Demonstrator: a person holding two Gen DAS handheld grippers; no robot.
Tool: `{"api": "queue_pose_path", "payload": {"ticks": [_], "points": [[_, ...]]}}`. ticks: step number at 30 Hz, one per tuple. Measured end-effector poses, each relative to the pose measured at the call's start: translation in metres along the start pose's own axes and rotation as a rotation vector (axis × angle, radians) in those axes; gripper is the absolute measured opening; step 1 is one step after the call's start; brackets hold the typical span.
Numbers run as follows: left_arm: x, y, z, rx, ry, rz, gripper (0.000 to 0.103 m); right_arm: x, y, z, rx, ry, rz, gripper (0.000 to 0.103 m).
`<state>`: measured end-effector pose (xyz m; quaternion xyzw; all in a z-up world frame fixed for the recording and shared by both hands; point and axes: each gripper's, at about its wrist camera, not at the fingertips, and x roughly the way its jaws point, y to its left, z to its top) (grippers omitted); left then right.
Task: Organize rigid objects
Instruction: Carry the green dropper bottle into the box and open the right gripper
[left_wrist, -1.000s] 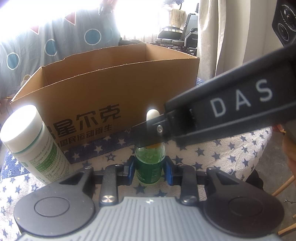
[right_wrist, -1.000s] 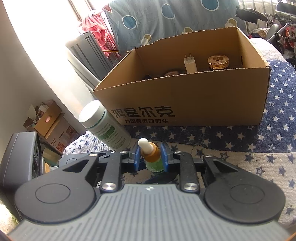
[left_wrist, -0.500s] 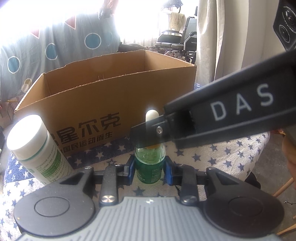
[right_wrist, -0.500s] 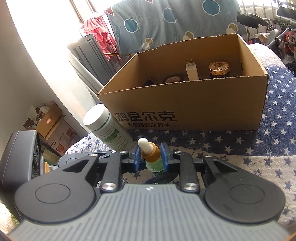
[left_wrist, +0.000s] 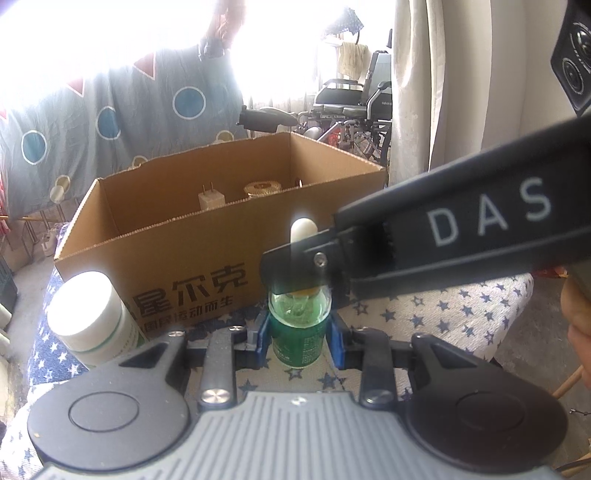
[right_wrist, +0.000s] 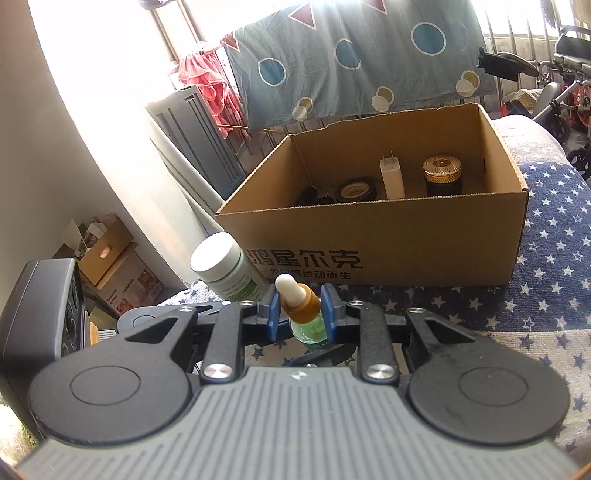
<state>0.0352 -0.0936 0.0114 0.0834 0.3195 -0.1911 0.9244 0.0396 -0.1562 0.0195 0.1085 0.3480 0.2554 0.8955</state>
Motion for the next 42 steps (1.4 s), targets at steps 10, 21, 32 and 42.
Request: {"api": "queue_pose_path", "payload": {"ticks": [10,21,32,42], "points": [[-0.020,0.001,0.027,0.002,-0.052,0.026,0.033,-0.025,0.019,0.018,-0.050,-0.070,0.018,0.022],[-0.015,0.030,0.100,-0.049,-0.062,0.040,0.033,-0.037,0.026,0.096,-0.140,-0.109,0.071,0.022],[0.070,0.087,0.144,-0.204,0.093,0.023,0.033,0.036,-0.020,0.183,-0.123,0.023,0.096,0.022],[0.144,0.110,0.135,-0.282,0.252,0.017,0.033,0.125,-0.077,0.193,-0.027,0.174,0.091,0.022]]}}
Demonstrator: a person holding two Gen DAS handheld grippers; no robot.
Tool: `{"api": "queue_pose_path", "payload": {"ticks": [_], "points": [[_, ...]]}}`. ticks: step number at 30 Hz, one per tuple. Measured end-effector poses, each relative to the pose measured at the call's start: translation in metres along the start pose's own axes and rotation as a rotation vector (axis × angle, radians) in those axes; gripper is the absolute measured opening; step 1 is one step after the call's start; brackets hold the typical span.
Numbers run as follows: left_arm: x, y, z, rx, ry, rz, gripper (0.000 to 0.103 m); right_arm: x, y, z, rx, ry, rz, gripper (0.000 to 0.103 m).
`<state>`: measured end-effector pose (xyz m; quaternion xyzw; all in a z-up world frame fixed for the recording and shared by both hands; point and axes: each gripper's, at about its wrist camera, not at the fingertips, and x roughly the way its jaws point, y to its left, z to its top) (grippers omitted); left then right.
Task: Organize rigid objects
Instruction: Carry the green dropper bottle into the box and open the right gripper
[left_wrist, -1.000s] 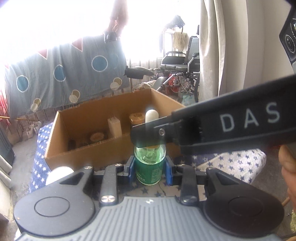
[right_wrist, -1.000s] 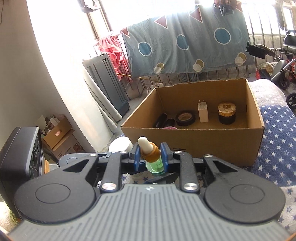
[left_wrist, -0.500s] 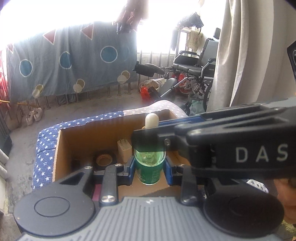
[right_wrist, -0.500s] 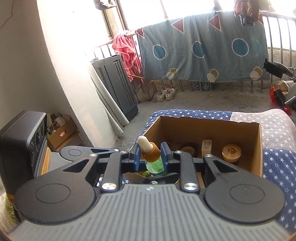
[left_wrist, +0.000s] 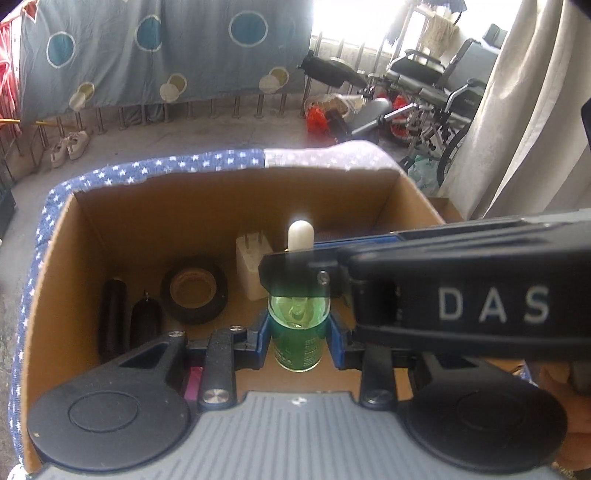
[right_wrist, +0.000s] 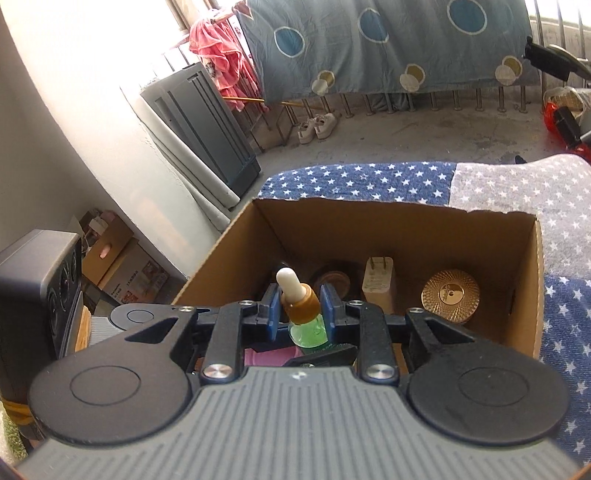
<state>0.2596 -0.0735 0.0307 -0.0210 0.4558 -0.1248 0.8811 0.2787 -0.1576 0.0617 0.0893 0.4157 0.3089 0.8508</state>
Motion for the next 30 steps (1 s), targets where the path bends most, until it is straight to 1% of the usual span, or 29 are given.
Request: {"api": "queue_pose_path", "payload": {"ticks": [2,5,9,11,14,16,18,20,21,22,23,24,26,28,30], "points": [[0.008,0.003,-0.002,0.004,0.021,0.004,0.033,0.014,-0.014,-0.003,0.041,0.028,0.015,0.022],[0.016,0.009,-0.004,0.002,0.049,0.013,0.033,0.030,-0.027,-0.009,0.070,0.058,0.031,0.022],[0.021,0.015,-0.005,0.001,0.071,0.029,0.033,0.047,-0.031,-0.014,0.074,0.088,0.032,0.022],[0.019,0.017,-0.004,0.000,0.073,0.022,0.033,0.055,-0.033,-0.015,0.073,0.102,0.030,0.022],[0.018,0.014,-0.003,0.032,0.072,0.030,0.036,0.067,-0.035,-0.020,0.066,0.131,0.003,0.022],[0.018,0.014,-0.002,0.040,0.073,0.031,0.037,0.069,-0.036,-0.020,0.065,0.127,0.012,0.022],[0.016,0.014,-0.002,0.031,0.074,0.026,0.041,0.070,-0.035,-0.020,0.068,0.133,0.011,0.022],[0.013,0.013,-0.003,0.032,0.062,0.015,0.050,0.071,-0.033,-0.020,0.061,0.141,0.014,0.023],[0.011,0.013,-0.004,0.034,0.056,0.010,0.053,0.071,-0.032,-0.021,0.063,0.143,0.013,0.024],[0.007,0.012,-0.005,0.039,0.047,0.007,0.059,0.069,-0.031,-0.021,0.062,0.143,0.013,0.025],[0.004,0.010,-0.006,0.047,0.034,0.007,0.064,0.069,-0.031,-0.021,0.059,0.135,0.015,0.026],[0.001,0.007,-0.006,0.055,0.021,0.013,0.066,0.065,-0.030,-0.021,0.057,0.126,0.019,0.029],[-0.005,0.003,-0.010,0.069,0.000,0.025,0.074,0.057,-0.028,-0.022,0.066,0.106,0.020,0.034],[-0.014,0.000,-0.012,0.079,-0.020,0.033,0.077,0.048,-0.027,-0.023,0.080,0.080,0.018,0.040],[-0.024,-0.005,-0.014,0.091,-0.043,0.036,0.078,0.033,-0.027,-0.026,0.101,0.041,0.021,0.042]]}}
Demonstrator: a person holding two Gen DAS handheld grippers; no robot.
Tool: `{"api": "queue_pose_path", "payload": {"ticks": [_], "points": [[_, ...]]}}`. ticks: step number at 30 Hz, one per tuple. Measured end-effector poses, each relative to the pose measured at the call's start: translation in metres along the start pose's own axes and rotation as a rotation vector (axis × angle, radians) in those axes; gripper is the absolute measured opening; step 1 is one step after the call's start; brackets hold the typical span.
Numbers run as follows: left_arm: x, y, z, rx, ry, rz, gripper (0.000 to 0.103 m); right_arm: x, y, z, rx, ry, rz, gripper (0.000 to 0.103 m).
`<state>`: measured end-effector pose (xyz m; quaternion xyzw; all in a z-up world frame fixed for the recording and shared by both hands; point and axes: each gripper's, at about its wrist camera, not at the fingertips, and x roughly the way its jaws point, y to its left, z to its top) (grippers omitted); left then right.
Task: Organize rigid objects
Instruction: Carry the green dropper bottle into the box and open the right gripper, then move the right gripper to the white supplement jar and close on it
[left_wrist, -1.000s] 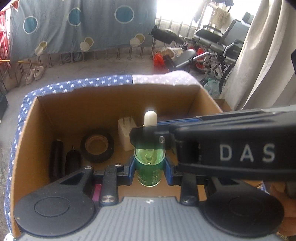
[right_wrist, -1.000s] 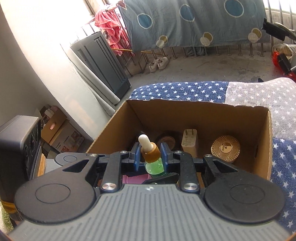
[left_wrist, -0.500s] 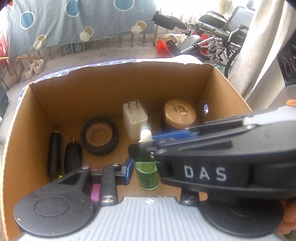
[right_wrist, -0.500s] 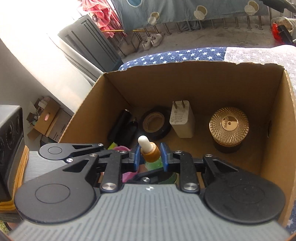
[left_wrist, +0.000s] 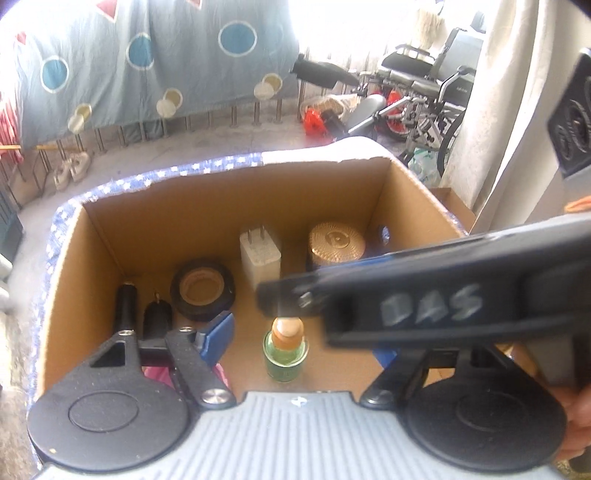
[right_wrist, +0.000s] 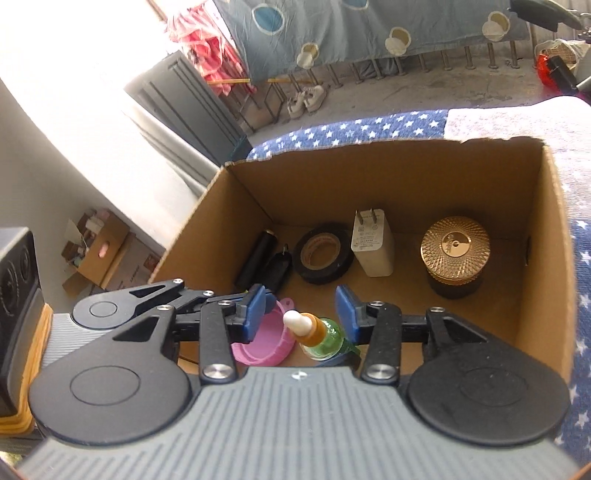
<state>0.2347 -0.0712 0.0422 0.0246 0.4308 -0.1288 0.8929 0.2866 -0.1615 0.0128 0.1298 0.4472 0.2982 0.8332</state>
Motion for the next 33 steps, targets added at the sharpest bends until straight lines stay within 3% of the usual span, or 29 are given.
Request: {"api": "queue_pose_path", "payload": {"ticks": [7,14,23,33], "points": [[-0.046,-0.010,-0.017,0.043,-0.085,-0.014,0.089,-0.079,0.009,-0.033,0.075,-0.225,0.027,0.049],[-0.094,-0.015,-0.045,0.076,-0.129,-0.056,0.094,-0.141,0.012,-0.106,0.179,-0.389,0.031,0.058],[-0.138,-0.014,-0.090,0.086,-0.160,-0.047,0.096,-0.143,0.028,-0.185,0.211,-0.418,-0.060,0.077],[-0.161,0.013,-0.125,0.056,-0.174,0.017,0.096,-0.130,0.049,-0.209,0.194,-0.394,-0.074,0.083]]}}
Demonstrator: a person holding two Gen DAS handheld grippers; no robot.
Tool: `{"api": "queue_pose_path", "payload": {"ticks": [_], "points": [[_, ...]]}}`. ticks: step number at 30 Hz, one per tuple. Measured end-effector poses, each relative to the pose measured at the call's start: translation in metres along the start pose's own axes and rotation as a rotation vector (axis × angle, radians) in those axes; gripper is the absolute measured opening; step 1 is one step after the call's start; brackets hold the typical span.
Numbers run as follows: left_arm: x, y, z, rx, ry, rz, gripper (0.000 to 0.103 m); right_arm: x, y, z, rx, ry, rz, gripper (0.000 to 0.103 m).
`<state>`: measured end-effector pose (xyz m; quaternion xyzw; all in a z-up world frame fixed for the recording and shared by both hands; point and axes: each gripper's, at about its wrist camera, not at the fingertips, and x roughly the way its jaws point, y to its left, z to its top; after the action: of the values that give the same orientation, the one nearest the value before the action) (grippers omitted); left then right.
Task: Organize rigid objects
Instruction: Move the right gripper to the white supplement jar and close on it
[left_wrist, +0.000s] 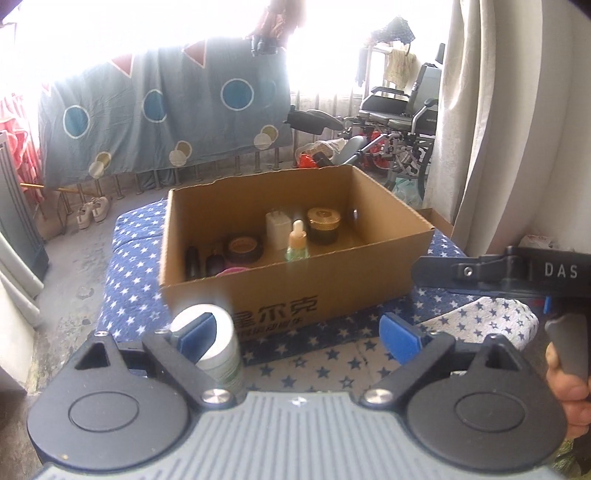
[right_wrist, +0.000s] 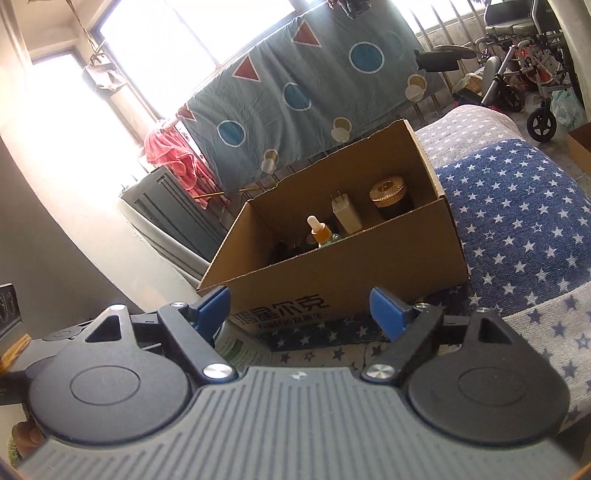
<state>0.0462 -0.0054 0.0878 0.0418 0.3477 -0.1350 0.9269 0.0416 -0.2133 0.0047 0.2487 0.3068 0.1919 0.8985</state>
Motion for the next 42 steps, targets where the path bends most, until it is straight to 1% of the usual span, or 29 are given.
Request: {"api": "queue_pose_path", "payload": {"ticks": [9,13,19,21,22,25,27,28,30,32,33,34,35,36,42], "points": [[-0.002,0.027,-0.021,-0.062,-0.011,0.071,0.096,0.017,0.014,-0.005,-0.007,0.059,0.044,0.083],[0.002,0.035,-0.025,-0.067,-0.025,0.109,0.096,0.034,0.022,-0.007,-0.010,0.100,0.073,0.083],[0.025,0.046,-0.030,-0.066,-0.016,0.159,0.096,0.068,0.039,-0.003,-0.008,0.158,0.145,0.083],[0.035,0.050,-0.031,-0.074,-0.011,0.162,0.095,0.081,0.045,-0.002,-0.007,0.177,0.167,0.083],[0.039,0.051,-0.031,-0.078,-0.005,0.160,0.093,0.088,0.048,-0.001,-0.006,0.187,0.180,0.083],[0.049,0.054,-0.033,-0.093,0.008,0.145,0.087,0.111,0.057,0.001,0.001,0.224,0.217,0.077],[0.054,0.055,-0.033,-0.101,0.013,0.136,0.082,0.126,0.061,0.001,0.002,0.246,0.227,0.070],[0.056,0.056,-0.033,-0.105,0.017,0.133,0.078,0.133,0.063,0.001,0.005,0.258,0.230,0.067],[0.060,0.056,-0.033,-0.112,0.028,0.125,0.072,0.144,0.066,0.000,0.009,0.276,0.231,0.058],[0.062,0.057,-0.033,-0.123,0.037,0.115,0.061,0.153,0.067,-0.002,0.010,0.285,0.232,0.051],[0.064,0.057,-0.034,-0.128,0.041,0.112,0.059,0.155,0.066,-0.003,0.015,0.288,0.233,0.047],[0.064,0.057,-0.034,-0.128,0.042,0.118,0.055,0.158,0.066,-0.004,0.023,0.292,0.233,0.044],[0.064,0.057,-0.035,-0.124,0.041,0.126,0.054,0.160,0.064,-0.005,0.031,0.295,0.236,0.037],[0.063,0.056,-0.034,-0.122,0.040,0.125,0.054,0.161,0.062,-0.004,0.045,0.296,0.247,0.035],[0.060,0.048,-0.033,-0.105,0.041,0.109,0.054,0.157,0.053,-0.007,0.086,0.283,0.254,0.034]]}}
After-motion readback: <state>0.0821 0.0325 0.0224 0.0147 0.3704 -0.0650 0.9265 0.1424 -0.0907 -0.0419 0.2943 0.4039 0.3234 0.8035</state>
